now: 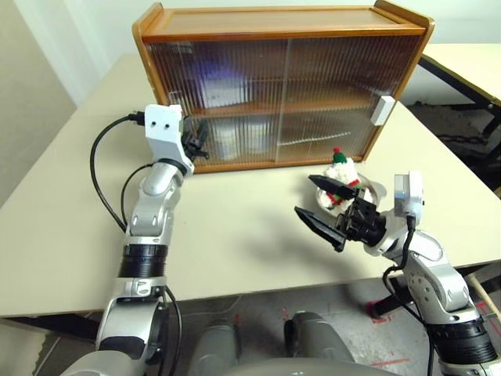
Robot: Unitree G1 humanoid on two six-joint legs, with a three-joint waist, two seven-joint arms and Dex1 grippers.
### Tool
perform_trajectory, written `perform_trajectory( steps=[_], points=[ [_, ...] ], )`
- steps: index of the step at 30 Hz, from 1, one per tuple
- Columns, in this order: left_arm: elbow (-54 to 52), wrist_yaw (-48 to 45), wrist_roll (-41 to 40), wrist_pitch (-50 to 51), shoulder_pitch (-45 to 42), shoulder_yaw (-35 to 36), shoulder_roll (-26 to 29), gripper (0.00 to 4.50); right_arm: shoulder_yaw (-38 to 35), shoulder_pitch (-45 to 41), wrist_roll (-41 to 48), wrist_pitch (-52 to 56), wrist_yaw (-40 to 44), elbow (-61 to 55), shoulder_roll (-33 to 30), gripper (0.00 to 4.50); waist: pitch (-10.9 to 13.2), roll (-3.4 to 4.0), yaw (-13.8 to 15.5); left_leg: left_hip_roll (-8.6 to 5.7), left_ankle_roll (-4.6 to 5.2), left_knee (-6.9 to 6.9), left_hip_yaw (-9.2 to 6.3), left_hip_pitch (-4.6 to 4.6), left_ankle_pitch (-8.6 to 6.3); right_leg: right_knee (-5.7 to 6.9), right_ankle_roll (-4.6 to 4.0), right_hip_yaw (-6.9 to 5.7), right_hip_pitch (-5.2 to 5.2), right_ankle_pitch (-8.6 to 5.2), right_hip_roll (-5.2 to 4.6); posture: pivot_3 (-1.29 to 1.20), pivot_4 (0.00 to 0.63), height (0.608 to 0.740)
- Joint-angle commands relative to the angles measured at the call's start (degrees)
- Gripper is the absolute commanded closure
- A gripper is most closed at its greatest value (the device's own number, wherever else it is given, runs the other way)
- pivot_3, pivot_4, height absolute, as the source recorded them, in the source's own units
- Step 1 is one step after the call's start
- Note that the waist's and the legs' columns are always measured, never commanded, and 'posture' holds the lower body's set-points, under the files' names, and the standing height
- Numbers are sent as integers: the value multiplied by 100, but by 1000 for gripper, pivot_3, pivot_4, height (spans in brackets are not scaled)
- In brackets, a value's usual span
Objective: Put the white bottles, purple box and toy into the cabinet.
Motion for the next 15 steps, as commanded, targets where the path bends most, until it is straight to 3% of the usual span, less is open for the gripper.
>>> perform_trajectory(
  steps=[1,4,7,10,15],
  points=[
    [-381,-735,-464,-184,353,18,130,1261,-331,30,123,45,-127,55,-87,0,3,4,10,2,-1,-2,1,-1,0,0,-6,-1,-1,-3,0,107,0,740],
    [-744,-1543,-988,-216,760,35,314,107,-707,-62,275,108,-229,210,-205,0,5,7,46,3,-5,-2,9,-9,1,-1,-28,-2,-4,-17,-4,101,0,740],
    [-990,-2585,-1596,-78,1356,118,756,47,-1229,-326,561,305,-488,501,-290,0,7,11,65,5,-16,-2,27,-14,-4,-10,-36,3,-6,-35,-12,100,0,740],
    [-1117,-3279,-1837,-127,1762,101,1160,0,-1498,-484,682,389,-556,689,-332,971,9,14,118,10,-41,-3,37,-25,-19,-36,-39,4,-8,-42,-18,101,0,740],
    [-1247,-3710,-2208,-200,2110,329,1350,0,-1795,-675,618,364,-636,966,-434,2824,5,19,237,10,-36,-6,35,-72,-30,-53,-45,-6,-42,-41,-38,108,0,740]
  ],
)
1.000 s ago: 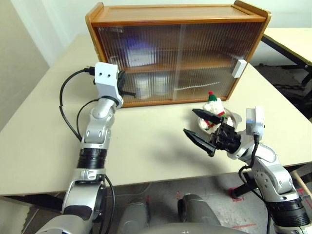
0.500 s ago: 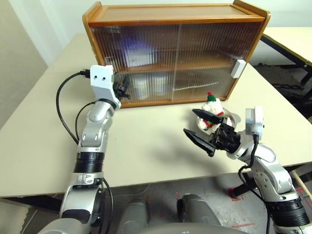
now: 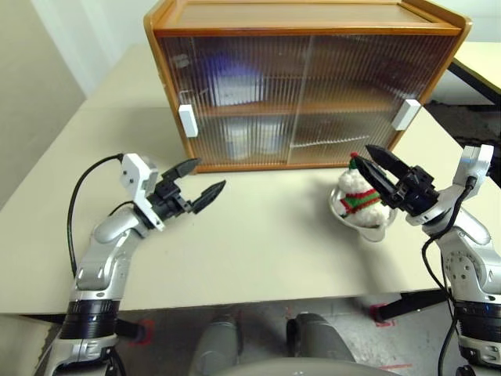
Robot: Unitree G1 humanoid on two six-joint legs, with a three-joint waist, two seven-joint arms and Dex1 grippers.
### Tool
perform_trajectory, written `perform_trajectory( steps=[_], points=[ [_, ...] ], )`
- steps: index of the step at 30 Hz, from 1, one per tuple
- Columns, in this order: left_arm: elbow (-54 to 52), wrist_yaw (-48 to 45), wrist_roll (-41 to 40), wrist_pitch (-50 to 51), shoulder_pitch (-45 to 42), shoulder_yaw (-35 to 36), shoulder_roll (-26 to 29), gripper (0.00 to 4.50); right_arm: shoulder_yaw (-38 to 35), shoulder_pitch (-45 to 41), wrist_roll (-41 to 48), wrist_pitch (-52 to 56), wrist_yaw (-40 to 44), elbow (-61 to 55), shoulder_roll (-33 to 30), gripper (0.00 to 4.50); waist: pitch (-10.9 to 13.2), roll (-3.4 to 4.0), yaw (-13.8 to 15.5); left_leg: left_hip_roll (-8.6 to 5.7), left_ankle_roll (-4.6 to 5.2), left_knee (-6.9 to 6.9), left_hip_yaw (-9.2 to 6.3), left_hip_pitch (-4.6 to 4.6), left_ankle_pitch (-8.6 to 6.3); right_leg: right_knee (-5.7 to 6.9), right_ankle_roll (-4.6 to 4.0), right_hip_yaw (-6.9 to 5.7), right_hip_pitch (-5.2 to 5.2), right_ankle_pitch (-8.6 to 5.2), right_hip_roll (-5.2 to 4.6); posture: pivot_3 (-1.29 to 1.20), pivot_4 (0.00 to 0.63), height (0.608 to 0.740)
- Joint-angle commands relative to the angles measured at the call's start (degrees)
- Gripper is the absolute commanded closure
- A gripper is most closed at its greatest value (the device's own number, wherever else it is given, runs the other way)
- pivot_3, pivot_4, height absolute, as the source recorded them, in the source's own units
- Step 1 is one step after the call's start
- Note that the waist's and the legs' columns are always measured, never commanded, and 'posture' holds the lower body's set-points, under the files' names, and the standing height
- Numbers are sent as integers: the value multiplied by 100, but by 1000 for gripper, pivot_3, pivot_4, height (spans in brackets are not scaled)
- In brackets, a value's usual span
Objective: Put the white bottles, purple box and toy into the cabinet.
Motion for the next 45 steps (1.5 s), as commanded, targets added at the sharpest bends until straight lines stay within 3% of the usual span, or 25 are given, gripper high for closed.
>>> perform_trajectory(
  steps=[1,4,5,10,24,45],
  points=[
    [-188,-246,-140,-128,184,99,80,0,-300,-146,-14,5,-192,263,-117,3202,-1,1,59,-1,2,2,0,-19,1,1,-1,0,-18,4,-1,109,0,740],
    [-276,-345,-82,-260,332,97,119,0,-560,-370,-44,14,-558,500,-136,4289,-2,2,89,-1,20,2,2,-45,12,6,-3,1,-47,15,0,111,0,740],
    [-308,-376,-86,-281,372,86,122,0,-629,-442,-60,17,-671,580,-141,4429,-1,3,90,-1,19,2,2,-45,11,7,-5,1,-49,16,0,113,0,740],
    [-427,-752,-30,-556,647,-43,216,0,-880,-700,-275,-171,-951,989,-257,4429,-2,5,85,0,20,2,6,-45,12,7,-8,4,-49,17,1,121,0,740],
    [-467,-717,156,-664,727,-108,244,0,-1310,-1282,-893,-541,-2058,2104,-448,4429,-4,9,69,2,37,5,35,-33,22,10,-4,26,-45,20,12,134,0,740],
    [-811,-936,18,-460,950,-433,237,0,-900,-1722,-1408,-570,-1994,2851,-463,4429,-17,28,73,4,39,9,43,-28,23,22,-5,32,-44,23,22,135,0,740]
  ],
)
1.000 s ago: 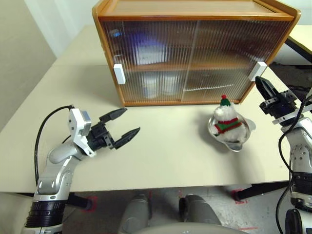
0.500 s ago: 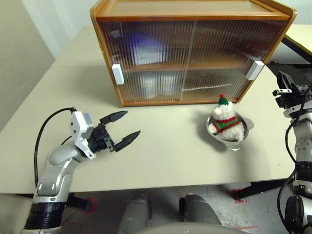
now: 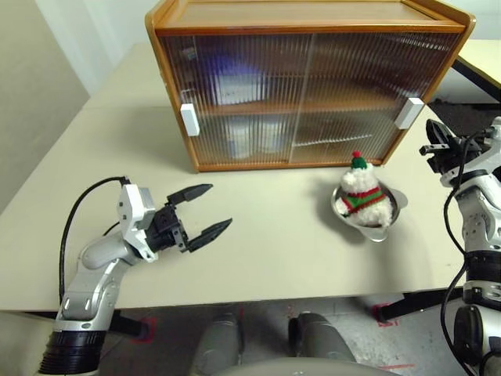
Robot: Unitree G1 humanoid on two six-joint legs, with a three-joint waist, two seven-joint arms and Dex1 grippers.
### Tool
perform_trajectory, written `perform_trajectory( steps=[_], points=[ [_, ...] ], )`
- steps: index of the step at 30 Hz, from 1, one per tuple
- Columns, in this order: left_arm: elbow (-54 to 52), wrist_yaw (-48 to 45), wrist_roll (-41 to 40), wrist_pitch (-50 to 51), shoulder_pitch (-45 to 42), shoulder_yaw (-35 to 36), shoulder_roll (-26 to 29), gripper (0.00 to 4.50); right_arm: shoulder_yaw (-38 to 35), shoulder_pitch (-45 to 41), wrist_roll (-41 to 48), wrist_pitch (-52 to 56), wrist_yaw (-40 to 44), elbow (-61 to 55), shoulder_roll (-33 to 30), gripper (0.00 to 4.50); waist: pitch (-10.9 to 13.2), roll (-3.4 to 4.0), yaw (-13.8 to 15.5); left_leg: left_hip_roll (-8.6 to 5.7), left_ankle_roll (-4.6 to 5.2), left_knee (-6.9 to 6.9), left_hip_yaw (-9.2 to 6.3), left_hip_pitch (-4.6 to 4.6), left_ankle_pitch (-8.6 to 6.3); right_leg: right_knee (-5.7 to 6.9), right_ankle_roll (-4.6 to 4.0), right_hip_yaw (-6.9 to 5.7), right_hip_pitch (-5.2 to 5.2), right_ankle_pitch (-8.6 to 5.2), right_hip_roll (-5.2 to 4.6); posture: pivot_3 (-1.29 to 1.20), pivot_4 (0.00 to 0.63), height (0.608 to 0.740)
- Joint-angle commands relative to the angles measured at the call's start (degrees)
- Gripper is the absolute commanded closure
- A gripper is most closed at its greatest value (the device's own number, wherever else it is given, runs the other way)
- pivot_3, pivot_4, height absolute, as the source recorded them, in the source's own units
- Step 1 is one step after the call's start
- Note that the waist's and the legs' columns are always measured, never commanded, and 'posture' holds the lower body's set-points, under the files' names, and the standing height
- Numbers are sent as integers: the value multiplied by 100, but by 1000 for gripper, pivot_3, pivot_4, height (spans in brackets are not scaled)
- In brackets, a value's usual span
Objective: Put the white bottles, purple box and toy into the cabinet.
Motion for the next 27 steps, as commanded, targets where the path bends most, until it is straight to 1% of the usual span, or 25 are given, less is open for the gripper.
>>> perform_trajectory(
  steps=[1,10,19,24,27],
  points=[
    [-188,-2,-45,121,52,-164,-7,0,8,-67,-70,-89,2,191,-36,4429,0,0,-1,0,0,1,0,1,0,1,0,0,0,0,1,132,0,740],
    [-299,66,-23,185,42,-214,40,0,92,-273,-260,-210,-42,572,-35,4429,-1,1,-8,-1,3,9,13,9,2,19,0,10,1,0,6,135,0,740],
    [-121,5,32,167,-77,-219,86,0,299,-826,-564,-480,-93,1352,-15,4429,-1,1,-9,-3,11,15,31,17,7,37,1,19,-1,0,14,140,0,740],
    [-112,22,75,141,-74,-226,76,0,362,-1163,-578,-594,-84,1686,61,4429,-2,1,-14,-5,13,15,33,16,8,38,1,19,-1,0,14,143,0,740],
    [-109,45,103,122,-63,-218,69,0,445,-1312,-557,-597,16,1713,139,4429,-2,1,-66,-5,15,17,49,19,9,39,8,39,-1,10,13,146,0,740]
  ],
)
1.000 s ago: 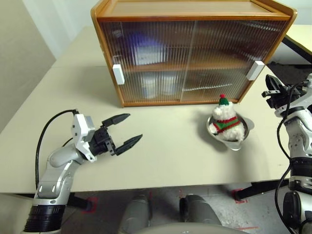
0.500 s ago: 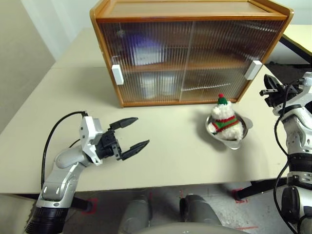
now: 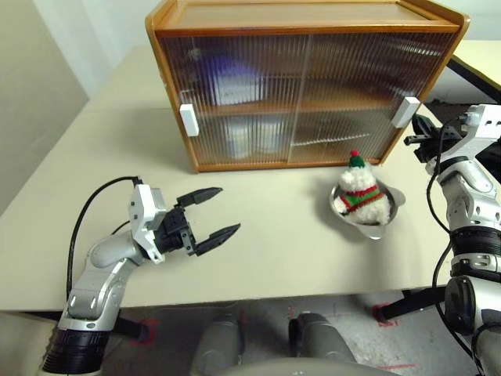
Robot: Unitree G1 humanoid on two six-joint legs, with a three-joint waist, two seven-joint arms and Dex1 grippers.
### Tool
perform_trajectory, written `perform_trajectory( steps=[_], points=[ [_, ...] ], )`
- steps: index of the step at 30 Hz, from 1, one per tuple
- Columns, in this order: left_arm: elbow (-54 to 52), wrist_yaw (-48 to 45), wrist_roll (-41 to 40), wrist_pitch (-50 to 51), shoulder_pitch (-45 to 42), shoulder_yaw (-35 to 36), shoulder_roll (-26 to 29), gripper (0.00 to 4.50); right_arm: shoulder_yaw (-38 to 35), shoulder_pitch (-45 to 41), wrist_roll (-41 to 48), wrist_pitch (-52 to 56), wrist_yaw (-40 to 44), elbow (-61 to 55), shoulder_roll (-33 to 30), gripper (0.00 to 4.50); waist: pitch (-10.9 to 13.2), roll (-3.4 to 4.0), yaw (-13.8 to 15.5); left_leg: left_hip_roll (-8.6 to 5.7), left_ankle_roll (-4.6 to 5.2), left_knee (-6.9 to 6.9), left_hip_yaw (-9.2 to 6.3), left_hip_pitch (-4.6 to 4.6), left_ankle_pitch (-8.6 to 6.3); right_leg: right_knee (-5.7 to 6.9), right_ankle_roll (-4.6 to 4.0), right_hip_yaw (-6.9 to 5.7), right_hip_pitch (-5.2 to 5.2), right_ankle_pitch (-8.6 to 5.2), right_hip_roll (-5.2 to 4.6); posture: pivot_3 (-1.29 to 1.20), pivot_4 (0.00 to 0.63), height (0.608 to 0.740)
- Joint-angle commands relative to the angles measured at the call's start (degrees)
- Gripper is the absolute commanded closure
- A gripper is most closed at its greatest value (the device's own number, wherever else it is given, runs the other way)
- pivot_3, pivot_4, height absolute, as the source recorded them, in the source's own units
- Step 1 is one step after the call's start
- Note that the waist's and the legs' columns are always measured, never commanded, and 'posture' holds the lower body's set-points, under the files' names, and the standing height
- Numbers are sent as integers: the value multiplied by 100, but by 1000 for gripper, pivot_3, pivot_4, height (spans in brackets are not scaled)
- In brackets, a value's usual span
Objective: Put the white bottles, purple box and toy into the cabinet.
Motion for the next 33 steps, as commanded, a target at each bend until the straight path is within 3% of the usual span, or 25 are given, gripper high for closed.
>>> perform_trajectory(
  steps=[1,33],
  points=[
    [62,11,72,-48,13,-28,43,0,142,-208,-26,-75,113,11,104,4429,0,0,-37,0,4,0,5,0,2,0,2,6,0,4,0,146,0,740],
    [279,89,178,-299,36,-56,43,0,1274,-174,67,1221,400,-1821,1366,4429,-2,0,-97,7,21,-3,9,1,13,16,1,-1,-15,19,-12,164,0,740]
  ],
)
